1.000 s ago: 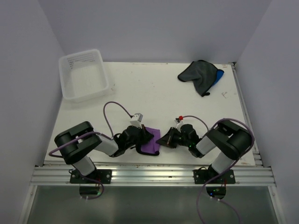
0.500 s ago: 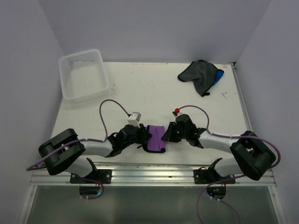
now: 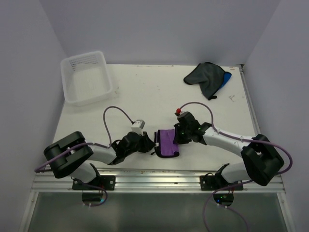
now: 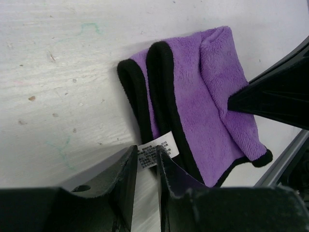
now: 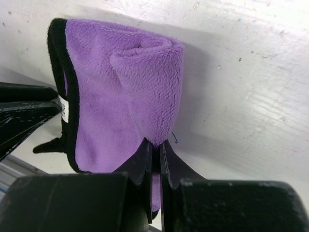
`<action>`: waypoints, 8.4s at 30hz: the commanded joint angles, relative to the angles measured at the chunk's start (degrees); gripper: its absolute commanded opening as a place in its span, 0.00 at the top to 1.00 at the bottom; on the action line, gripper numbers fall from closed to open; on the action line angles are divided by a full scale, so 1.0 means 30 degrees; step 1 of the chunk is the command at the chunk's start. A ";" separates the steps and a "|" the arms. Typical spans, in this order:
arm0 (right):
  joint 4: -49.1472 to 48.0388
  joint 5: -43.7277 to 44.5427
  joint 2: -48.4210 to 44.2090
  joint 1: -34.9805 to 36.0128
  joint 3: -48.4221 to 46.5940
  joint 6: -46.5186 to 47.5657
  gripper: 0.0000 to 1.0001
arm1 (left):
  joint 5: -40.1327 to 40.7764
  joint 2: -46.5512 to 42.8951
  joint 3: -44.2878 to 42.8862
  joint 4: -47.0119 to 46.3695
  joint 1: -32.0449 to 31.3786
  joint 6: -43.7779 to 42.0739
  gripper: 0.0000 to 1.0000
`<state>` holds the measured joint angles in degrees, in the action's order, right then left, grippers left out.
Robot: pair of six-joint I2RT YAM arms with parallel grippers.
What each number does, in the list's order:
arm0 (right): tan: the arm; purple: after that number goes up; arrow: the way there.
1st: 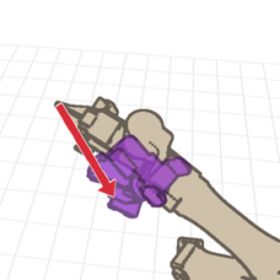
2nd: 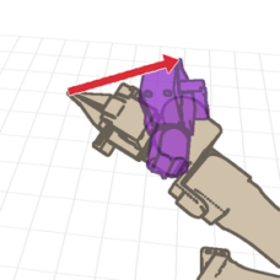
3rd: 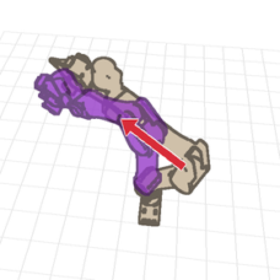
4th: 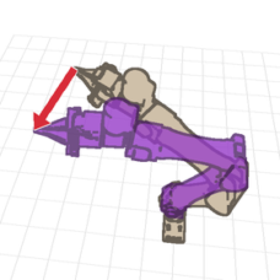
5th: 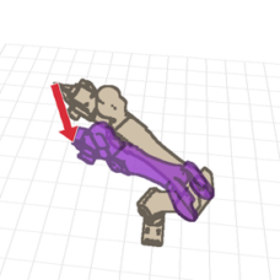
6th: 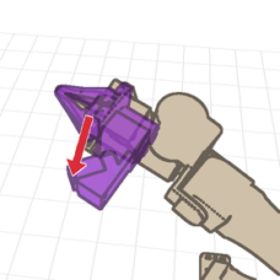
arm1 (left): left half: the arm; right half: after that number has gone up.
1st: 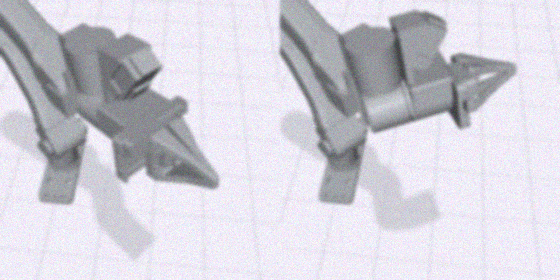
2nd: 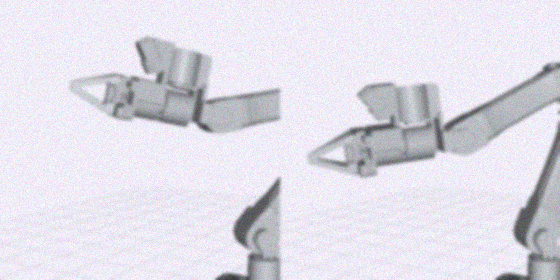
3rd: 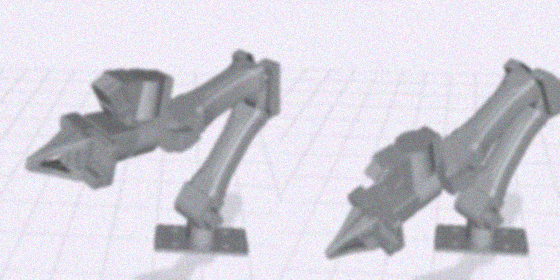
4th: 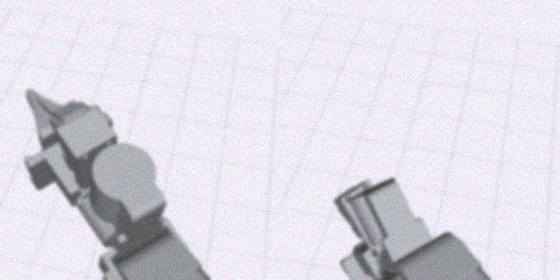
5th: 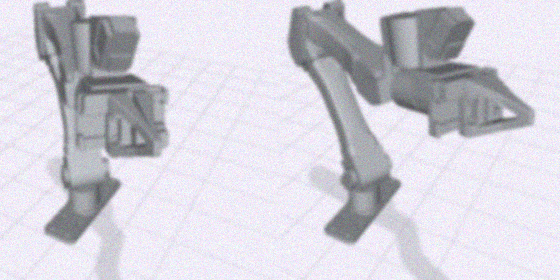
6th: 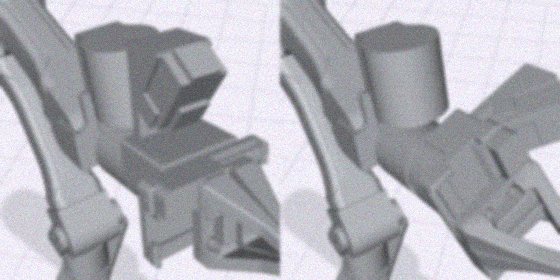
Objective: Roll the towels
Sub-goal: Roll the towel
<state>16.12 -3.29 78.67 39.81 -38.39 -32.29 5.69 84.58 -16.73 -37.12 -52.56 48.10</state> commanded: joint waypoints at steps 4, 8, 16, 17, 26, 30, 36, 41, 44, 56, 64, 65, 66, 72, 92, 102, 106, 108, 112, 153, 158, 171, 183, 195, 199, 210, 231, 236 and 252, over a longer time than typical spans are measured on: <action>0.3969 0.2881 0.0376 0.0644 -0.2493 0.2267 1.00 | -0.0318 0.0287 0.0860 -0.2420 -0.0410 0.0491 0.78; 0.5464 0.4609 0.1195 0.1581 -0.3695 0.2561 1.00 | -0.0024 -0.0329 0.0773 -0.2683 -0.0704 0.0170 0.76; 0.7223 0.7393 0.3656 0.3542 -0.5629 0.1889 1.00 | 0.0006 -0.0710 0.0655 -0.3387 -0.1289 0.0023 0.74; 0.7369 0.7598 0.4093 0.3662 -0.5776 0.1772 1.00 | 0.0180 -0.0914 0.0684 -0.3416 -0.1377 -0.0006 0.73; 0.8368 0.9329 0.5357 0.4541 -0.6685 0.0804 1.00 | 0.0797 -0.1035 0.0919 -0.3826 -0.2052 0.0491 0.72; 0.8104 0.9154 0.5328 0.4717 -0.6626 0.0482 1.00 | 0.0652 -0.0566 0.0743 -0.4059 -0.2052 0.0579 0.72; 0.8893 0.9912 0.5562 0.5332 -0.7445 -0.0045 1.00 | 0.0475 0.0488 0.0042 -0.4910 -0.2169 0.0638 0.72; 0.9507 1.0732 0.5766 0.5859 -0.7856 -0.0659 1.00 | 0.0270 0.1542 -0.0283 -0.5699 -0.2286 0.0901 0.73; 1.0067 1.1555 0.6323 0.6153 -0.8092 -0.1479 1.00 | 0.0619 0.1545 -0.0224 -0.6023 -0.2433 0.1048 0.74; 1.0916 1.3459 0.9428 0.7325 -0.9029 -0.5200 1.00 | 0.1296 0.1017 0.0683 -0.5935 -0.2814 0.1984 0.73; 0.9834 1.2554 1.0074 0.7354 -0.8825 -0.6345 1.00 | 0.1702 0.0025 0.2233 -0.6638 -0.2814 0.3477 0.74; 0.9484 1.2291 1.0074 0.7383 -0.8679 -0.6316 1.00 | 0.1967 -0.0443 0.3165 -0.6610 -0.2814 0.3683 0.74; 0.9451 1.2201 1.0161 0.7354 -0.8677 -0.6345 1.00 | 0.2259 -0.1608 0.3610 -0.6465 -0.2814 0.4120 0.74; 0.9509 1.2083 1.1127 0.7441 -0.9233 -0.6286 1.00 | 0.4311 -0.8077 0.5548 -0.2426 -0.2814 0.4652 0.74; 1.1355 1.3050 1.6342 0.8467 -1.2485 -0.6814 0.98 | 0.6188 -1.5067 0.4932 0.4289 -0.3136 0.3333 0.76; 1.0477 1.1410 1.6552 0.8760 -1.2605 -0.6404 0.90 | 0.5603 -1.3925 0.4845 0.3207 -0.3165 0.3333 0.76; 1.0477 1.0913 1.4970 0.8615 -1.2253 -0.5849 0.83 | 0.5427 -1.3310 0.4903 0.2503 -0.3165 0.3275 0.76; 1.0273 1.0474 1.3889 0.8527 -1.1989 -0.5701 0.79 | 0.5339 -1.2929 0.4874 0.2153 -0.3165 0.3304 0.76; 0.9541 0.9478 1.2449 0.8234 -1.1608 -0.5058 0.76 | 0.5221 -1.2286 0.4786 0.1624 -0.3165 0.3187 0.76; -0.1533 0.6459 0.5972 0.8087 -0.2584 -0.4089 1.00 | -0.0960 0.1661 -0.0164 -0.8075 0.0759 0.2691 0.56; -0.1858 0.6368 0.5885 0.8116 -0.2495 -0.3884 1.00 | -0.1515 0.2334 -0.1947 -0.7025 0.0819 0.2162 0.56; -0.4256 0.5583 0.4099 0.8116 -0.0329 -0.2334 1.00 | -0.3069 0.1426 -0.3387 -0.3417 0.1961 0.1663 0.54; -0.3909 0.4877 0.2517 0.7999 0.0902 -0.1217 1.00 | -0.3832 -0.1029 -0.3124 -0.1838 0.3426 0.2133 0.52; -0.3675 0.3819 0.1931 0.7764 0.1107 -0.0691 1.00 | -0.4122 -0.2704 -0.3387 0.1855 0.4627 -0.0738 0.48; -0.3410 0.4290 0.1462 0.7647 0.1224 -0.0486 1.00 | -0.5586 -0.2675 -0.3594 0.2707 0.4861 -0.0858 0.47; -0.4492 0.2915 0.1226 0.7325 0.1547 0.0274 1.00 | -0.9571 -0.0687 -0.4617 0.3027 0.5038 -0.3430 0.38; -0.4876 -0.5435 -0.0945 0.3780 0.2983 0.5637 1.00 | -1.5433 0.2334 -0.0487 -0.3972 0.6795 -0.3726 0.37; -0.5255 -0.6140 -0.0033 0.3780 0.2778 0.5754 1.00 | -1.6163 0.3418 -0.1013 -0.4968 0.6971 -0.4079 0.37; -0.3382 -0.5028 0.1081 0.3722 0.0756 0.7366 1.00 | -1.7249 0.4444 -0.1839 -0.1451 0.6971 -0.7243 0.41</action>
<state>3.38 -20.16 82.02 51.00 -34.22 -12.40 -44.40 96.73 -23.35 -42.30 -31.99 29.58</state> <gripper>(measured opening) 0.112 0.587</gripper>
